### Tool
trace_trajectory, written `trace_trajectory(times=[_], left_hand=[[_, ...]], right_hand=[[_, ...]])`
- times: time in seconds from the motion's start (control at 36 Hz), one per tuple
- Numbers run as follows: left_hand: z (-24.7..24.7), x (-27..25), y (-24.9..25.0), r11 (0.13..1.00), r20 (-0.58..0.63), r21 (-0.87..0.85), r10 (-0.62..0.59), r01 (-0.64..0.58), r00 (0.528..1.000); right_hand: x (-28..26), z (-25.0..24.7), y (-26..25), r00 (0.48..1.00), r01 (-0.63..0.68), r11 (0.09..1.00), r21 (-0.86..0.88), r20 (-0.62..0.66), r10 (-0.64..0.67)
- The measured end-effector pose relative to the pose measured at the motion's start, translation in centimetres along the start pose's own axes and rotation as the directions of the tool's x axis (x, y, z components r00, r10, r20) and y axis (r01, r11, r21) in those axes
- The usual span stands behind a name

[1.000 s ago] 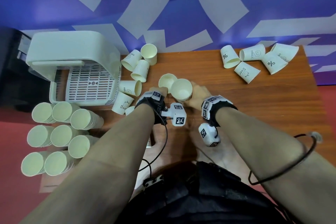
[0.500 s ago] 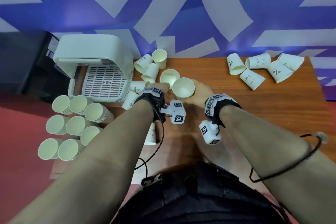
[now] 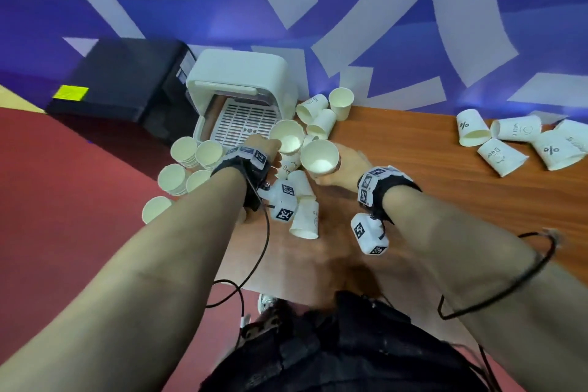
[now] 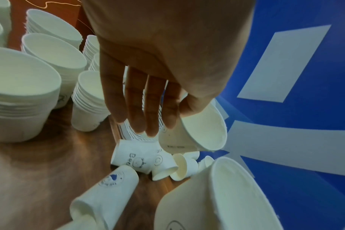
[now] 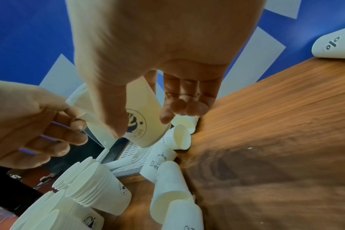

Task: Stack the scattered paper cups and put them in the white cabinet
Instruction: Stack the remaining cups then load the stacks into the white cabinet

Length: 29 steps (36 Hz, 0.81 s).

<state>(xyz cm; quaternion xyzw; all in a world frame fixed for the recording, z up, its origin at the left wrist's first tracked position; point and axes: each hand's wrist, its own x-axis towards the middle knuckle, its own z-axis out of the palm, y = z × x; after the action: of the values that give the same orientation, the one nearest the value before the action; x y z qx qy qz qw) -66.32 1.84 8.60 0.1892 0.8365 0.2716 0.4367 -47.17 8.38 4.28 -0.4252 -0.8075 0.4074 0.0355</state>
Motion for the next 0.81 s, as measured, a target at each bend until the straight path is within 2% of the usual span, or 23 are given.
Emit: trace_trajectory(times=[0.08, 0.22, 0.42, 0.53, 0.64, 0.75, 0.81], left_hand=[[-2.3, 0.0, -0.8, 0.999, 0.019, 0.021, 0.033, -0.034, 0.999], [-6.8, 3.3, -3.8, 0.99, 0.028, 0.067, 0.124, -0.126, 0.992], [-16.4, 1.9, -7.0, 0.972, 0.022, 0.072, 0.221, -0.222, 0.975], [-21.2, 4.1, -9.5, 0.978, -0.066, 0.088, 0.195, -0.189, 0.979], [-24.6, 7.5, -12.4, 0.978, -0.079, 0.133, 0.174, -0.162, 0.982], [-27.0, 8.2, -14.8, 0.988, -0.123, 0.096, 0.135, -0.124, 0.983], [-28.1, 6.3, -15.1, 0.992, -0.137, 0.065, 0.117, -0.109, 0.984]], right_hand=[[0.1, 1.3, -2.2, 1.0, -0.019, 0.998, -0.061, -0.011, 0.018], [0.7, 4.7, -5.9, 0.991, -0.097, 0.992, -0.079, -0.104, 0.088], [0.6, 11.6, -12.9, 0.974, -0.174, 0.983, -0.064, -0.159, 0.162], [0.8, 15.0, -16.5, 0.967, -0.174, 0.985, -0.003, -0.187, 0.17], [1.5, 16.7, -19.2, 0.973, -0.179, 0.984, -0.013, -0.152, 0.175], [2.5, 18.2, -21.0, 0.977, -0.177, 0.982, -0.059, -0.13, 0.169], [3.2, 18.8, -21.5, 0.978, -0.183, 0.982, -0.049, -0.111, 0.177]])
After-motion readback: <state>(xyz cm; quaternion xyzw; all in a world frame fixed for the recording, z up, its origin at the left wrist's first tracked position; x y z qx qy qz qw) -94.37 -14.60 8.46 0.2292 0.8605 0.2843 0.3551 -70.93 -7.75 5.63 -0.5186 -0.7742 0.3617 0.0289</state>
